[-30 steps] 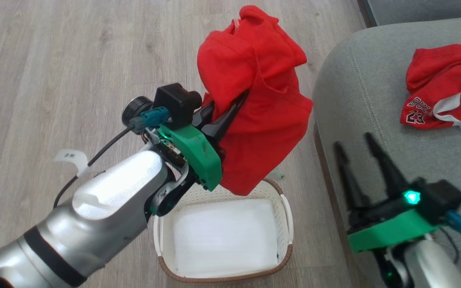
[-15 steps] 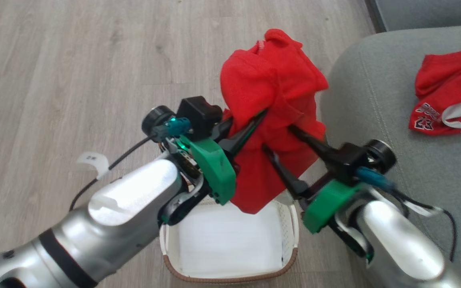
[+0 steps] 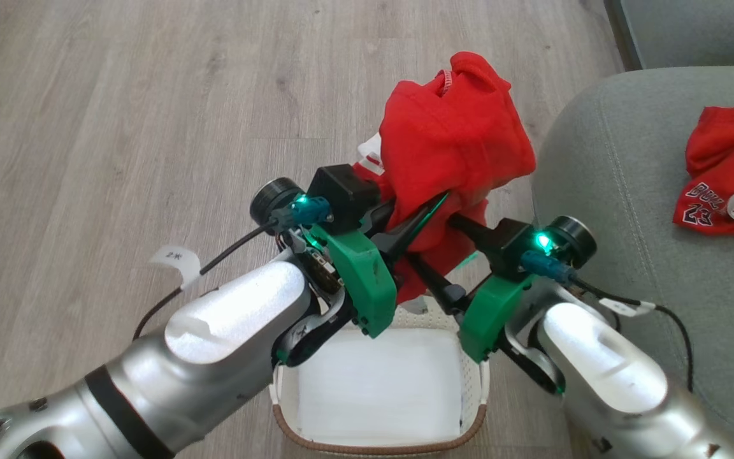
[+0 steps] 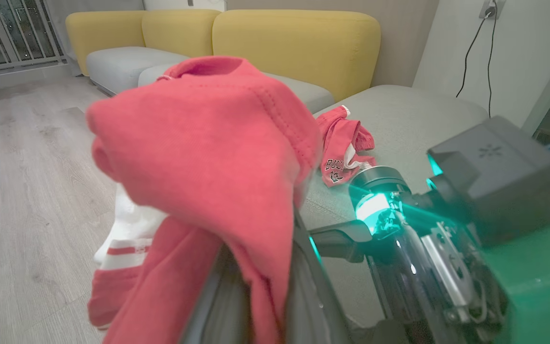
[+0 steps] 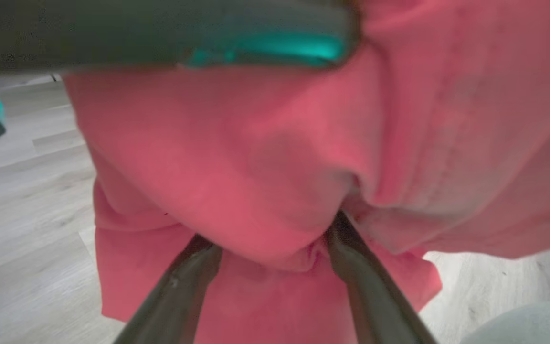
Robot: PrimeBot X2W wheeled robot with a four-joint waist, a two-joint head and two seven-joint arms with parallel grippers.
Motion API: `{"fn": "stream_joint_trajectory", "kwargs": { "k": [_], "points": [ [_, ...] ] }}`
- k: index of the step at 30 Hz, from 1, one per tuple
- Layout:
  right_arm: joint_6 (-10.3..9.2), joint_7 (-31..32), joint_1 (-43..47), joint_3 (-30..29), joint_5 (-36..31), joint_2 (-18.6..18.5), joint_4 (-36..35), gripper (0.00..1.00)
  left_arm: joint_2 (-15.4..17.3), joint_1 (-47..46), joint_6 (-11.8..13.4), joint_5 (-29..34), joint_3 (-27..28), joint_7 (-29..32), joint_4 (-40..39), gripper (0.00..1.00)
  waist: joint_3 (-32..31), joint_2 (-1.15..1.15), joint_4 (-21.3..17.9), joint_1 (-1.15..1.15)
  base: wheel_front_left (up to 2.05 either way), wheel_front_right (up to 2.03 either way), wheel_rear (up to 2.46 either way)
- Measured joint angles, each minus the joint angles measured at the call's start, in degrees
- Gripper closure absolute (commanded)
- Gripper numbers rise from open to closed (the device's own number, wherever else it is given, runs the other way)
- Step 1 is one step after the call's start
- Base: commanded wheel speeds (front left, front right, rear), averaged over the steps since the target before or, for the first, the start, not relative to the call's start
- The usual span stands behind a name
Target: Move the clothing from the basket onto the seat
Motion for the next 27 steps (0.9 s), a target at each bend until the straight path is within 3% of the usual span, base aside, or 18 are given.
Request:
{"fn": "stream_joint_trajectory", "kwargs": {
  "k": [1, 2, 3, 10, 20, 21, 22, 23, 24, 27],
  "points": [
    [0.0, 0.0, 0.0, 0.0, 0.0, 0.0, 0.0, 0.11, 0.0, 0.0, 0.0, 0.0, 0.0, 0.0, 0.0, 1.0, 0.0, 0.0, 0.0, 0.0, 0.0, 0.0, 0.0],
    [0.0, -0.6, -0.1, 0.0, 0.1, 0.3, 0.6, 0.72, 0.0, 0.0, 0.0, 0.0, 0.0, 0.0, 0.1, 1.0, 0.0, 0.0, 0.1, 0.0, 0.0, 0.0, 0.0],
    [0.0, -1.2, -0.1, 0.0, 0.3, 0.6, 1.1, 1.0, 0.0, 0.0, 0.0, -0.1, 0.0, 0.0, 0.2, 1.0, 0.0, 0.0, 0.1, 0.0, 0.0, 0.0, 0.0],
    [0.0, -4.4, -0.8, -1.0, 1.6, 0.8, 3.3, 1.0, 0.3, 0.0, 0.1, -0.1, 0.2, -0.1, 0.6, 1.0, 0.3, 0.0, -0.1, 0.0, 0.0, 0.0, 0.0],
    [0.0, -6.9, 2.6, -8.2, 2.0, 0.7, 0.4, 1.0, 1.3, 0.5, 0.6, -1.1, 0.4, -1.0, 1.7, 1.0, 0.6, 0.0, -1.7, 0.0, 0.0, 0.0, 0.0],
    [0.01, -6.9, 3.4, -8.9, 2.0, 0.7, -0.2, 1.0, 1.3, 0.5, 0.6, -1.1, 0.3, -1.0, 1.7, 0.79, 0.5, 0.0, -1.9, 0.0, 0.0, 0.0, 0.0],
    [0.01, -7.0, 4.2, -9.8, 2.0, 0.8, -0.8, 1.0, 1.3, 0.6, 0.7, -1.1, 0.3, -1.0, 1.6, 0.48, 0.5, 0.0, -2.0, 0.0, 0.0, 0.0, 0.0],
    [0.01, -7.3, 4.9, -10.7, 2.0, 0.8, -1.4, 1.0, 1.3, 0.9, 0.8, -1.1, 0.3, -1.1, 1.5, 0.48, 0.5, 0.0, -2.2, 0.0, 0.0, 0.0, 0.0],
    [0.0, -7.3, 5.6, -11.8, 2.0, 0.7, -2.0, 1.0, 1.4, 1.1, 1.1, -1.3, 0.4, -1.1, 1.4, 0.0, 0.5, 0.0, -2.5, 0.0, 0.0, 0.0, 0.0],
    [0.0, -7.3, 7.2, -15.4, 2.0, 0.6, -3.5, 1.0, 1.8, 1.9, 1.2, -1.6, 0.4, -1.2, 1.1, 0.0, 0.6, 0.0, -3.2, 0.0, 0.0, 0.0, 0.0]
  ]
}}
